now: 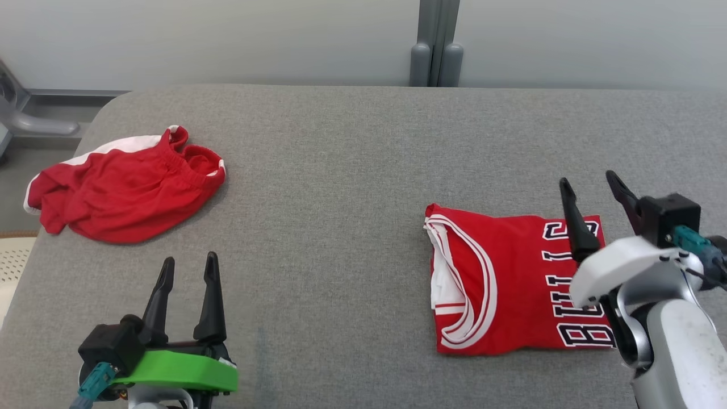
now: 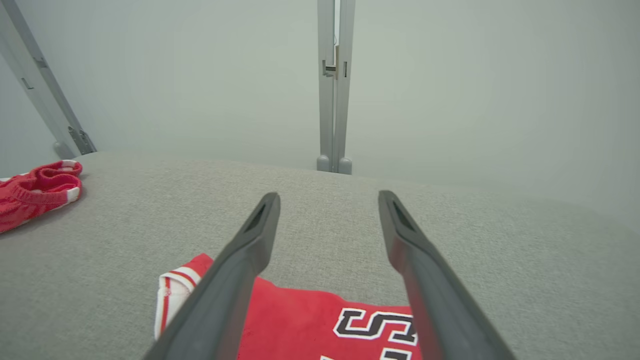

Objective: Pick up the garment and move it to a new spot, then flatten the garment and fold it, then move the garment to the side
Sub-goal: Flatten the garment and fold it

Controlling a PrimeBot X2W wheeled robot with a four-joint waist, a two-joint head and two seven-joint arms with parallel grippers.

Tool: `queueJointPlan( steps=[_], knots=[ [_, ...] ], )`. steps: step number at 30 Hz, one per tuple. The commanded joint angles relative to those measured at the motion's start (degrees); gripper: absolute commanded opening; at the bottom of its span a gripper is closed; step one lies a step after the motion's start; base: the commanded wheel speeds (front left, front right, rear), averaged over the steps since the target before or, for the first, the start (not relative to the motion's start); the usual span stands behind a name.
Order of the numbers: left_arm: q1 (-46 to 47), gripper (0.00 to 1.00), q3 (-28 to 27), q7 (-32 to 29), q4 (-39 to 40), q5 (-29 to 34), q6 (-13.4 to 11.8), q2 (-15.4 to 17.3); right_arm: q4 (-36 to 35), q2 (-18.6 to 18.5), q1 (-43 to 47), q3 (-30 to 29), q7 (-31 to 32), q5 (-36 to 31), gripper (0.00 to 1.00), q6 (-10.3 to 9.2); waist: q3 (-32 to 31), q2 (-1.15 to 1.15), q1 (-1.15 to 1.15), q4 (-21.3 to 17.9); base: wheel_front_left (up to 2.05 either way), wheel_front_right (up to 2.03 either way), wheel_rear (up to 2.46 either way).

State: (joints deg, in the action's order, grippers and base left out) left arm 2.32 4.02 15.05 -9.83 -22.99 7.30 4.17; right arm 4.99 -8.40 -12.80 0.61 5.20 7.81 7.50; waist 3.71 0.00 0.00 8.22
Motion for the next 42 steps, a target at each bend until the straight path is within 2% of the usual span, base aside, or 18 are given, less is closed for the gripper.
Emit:
queueJointPlan(
  steps=[1,6,11,12,13,21,28,33,35,39,40,42],
  knots=[
    [-1.13,1.0,0.32,0.15,0.0,0.52,0.25,-0.13,-0.15,-0.29,2.06,-1.09,-1.81,-2.0,1.0,-0.03,-0.09,0.0,0.0,-0.25,0.0,0.0,0.0],
    [-0.84,1.0,0.81,0.15,0.22,0.04,0.25,-0.25,3.5,0.77,6.24,-3.53,-5.73,-5.46,1.0,-0.03,0.5,0.0,0.0,-0.59,0.0,0.0,0.0],
    [0.5,1.0,0.99,0.15,0.5,-0.14,0.25,-0.32,10.0,2.34,7.44,-0.8,-9.63,-6.6,0.98,-0.03,1.67,0.0,0.0,-0.56,0.0,0.0,0.0],
    [0.81,1.0,1.01,0.15,0.56,-0.19,0.25,-0.19,11.57,2.67,7.21,0.0,-10.1,-6.42,0.32,-0.04,1.97,0.0,0.0,-0.48,0.0,0.0,0.0],
    [1.14,1.0,1.07,0.15,0.61,-0.16,0.25,0.0,13.6,3.06,6.66,0.97,-10.73,-6.14,0.0,-0.04,2.28,0.0,0.0,-0.35,0.0,0.0,0.0],
    [2.25,1.0,0.24,0.15,1.13,0.37,0.25,0.75,26.45,5.1,1.41,12.16,-13.11,-3.42,0.0,-0.04,3.7,0.0,0.0,0.43,0.0,0.0,0.0],
    [2.2,1.0,0.15,0.15,0.92,0.38,0.25,0.56,32.65,5.54,-2.89,23.19,-13.18,1.07,0.0,0.0,3.47,0.0,0.0,0.92,0.0,0.0,0.0],
    [1.66,1.0,-0.01,0.15,1.1,0.31,0.25,0.36,32.16,5.51,-5.32,31.61,-12.83,6.11,0.0,-0.01,3.06,0.0,0.0,0.83,0.0,0.0,0.0],
    [1.41,1.0,-0.2,0.15,1.12,0.34,0.25,0.34,30.93,5.36,-6.38,33.32,-13.07,8.11,0.0,-0.04,2.88,0.0,0.0,0.62,0.0,0.0,0.0],
    [0.58,1.0,-0.88,0.15,1.23,0.54,0.25,0.27,27.5,5.34,-7.48,32.64,-14.53,9.69,0.0,-0.04,2.37,0.0,0.0,-0.28,0.0,0.0,0.0],
    [0.44,1.0,-1.05,0.15,1.28,0.65,0.25,0.23,26.14,5.04,-7.61,31.64,-15.15,9.76,0.09,-0.04,2.16,0.0,0.0,-0.61,0.0,0.0,0.0],
    [0.1,1.0,-1.31,0.15,1.39,0.71,0.25,0.17,23.32,4.4,-7.44,28.94,-16.17,9.42,0.16,-0.04,1.68,0.0,0.0,-1.22,0.0,0.0,0.0]
  ],
)
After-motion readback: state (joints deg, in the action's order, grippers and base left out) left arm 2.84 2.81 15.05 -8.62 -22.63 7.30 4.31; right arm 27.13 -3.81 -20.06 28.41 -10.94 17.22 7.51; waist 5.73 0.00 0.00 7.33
